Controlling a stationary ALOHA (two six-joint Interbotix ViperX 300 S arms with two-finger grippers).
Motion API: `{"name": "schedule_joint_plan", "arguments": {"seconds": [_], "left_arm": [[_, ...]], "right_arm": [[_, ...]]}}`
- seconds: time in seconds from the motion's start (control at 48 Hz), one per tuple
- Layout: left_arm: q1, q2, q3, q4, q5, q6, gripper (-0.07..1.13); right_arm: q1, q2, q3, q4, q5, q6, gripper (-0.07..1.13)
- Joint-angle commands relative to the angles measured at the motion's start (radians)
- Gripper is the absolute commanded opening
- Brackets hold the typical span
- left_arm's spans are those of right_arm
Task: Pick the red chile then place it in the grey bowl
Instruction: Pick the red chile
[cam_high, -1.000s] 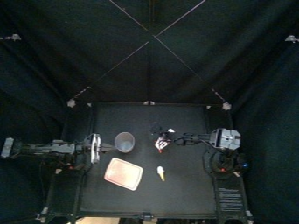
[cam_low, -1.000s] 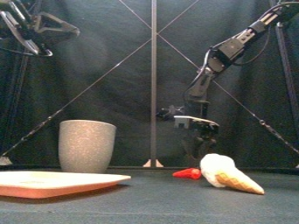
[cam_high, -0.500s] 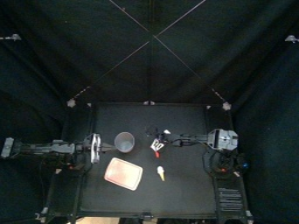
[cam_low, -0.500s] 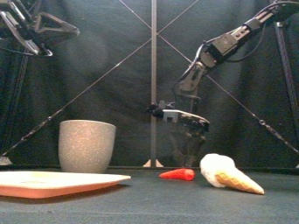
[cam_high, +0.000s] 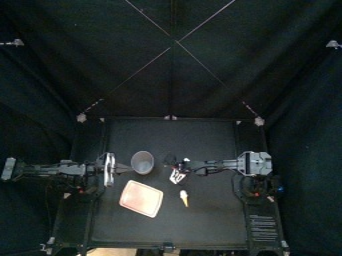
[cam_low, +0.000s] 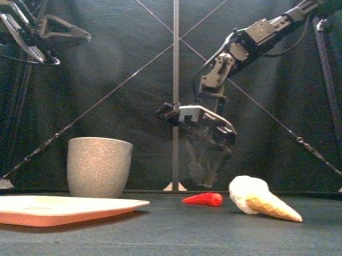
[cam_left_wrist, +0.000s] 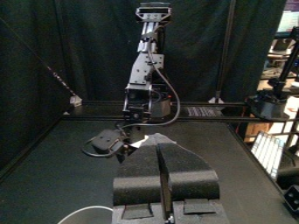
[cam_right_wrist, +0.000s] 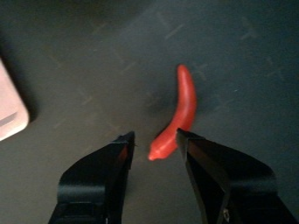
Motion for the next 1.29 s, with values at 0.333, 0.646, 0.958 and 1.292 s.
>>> {"name": "schedule_joint_plan", "arguments": {"seconds": [0.333,0.646,0.958,1.292], "left_arm": [[0.005,0.003,-0.011,0.002,-0.005,0.002,-0.04],[0.006,0.003,-0.011,0.003,-0.005,0.002,-0.04],[0.006,0.003,-0.011,0.002,-0.005,0.002,-0.04],[0.008,0.003,-0.009,0.002,-0.005,0.002,-0.04]], "right_arm": [[-0.005,0.038,-0.02,-0.011,-0.011,0.002,0.81],[-0.006,-0.012,-0.04,-0.054,0.072,0.006,0.81],[-0.038,0.008,-0.021,-0.066,0.087,0.006,0.81],[-0.049,0.009,-0.002,-0.06,0.087,0.008,0.81]]}}
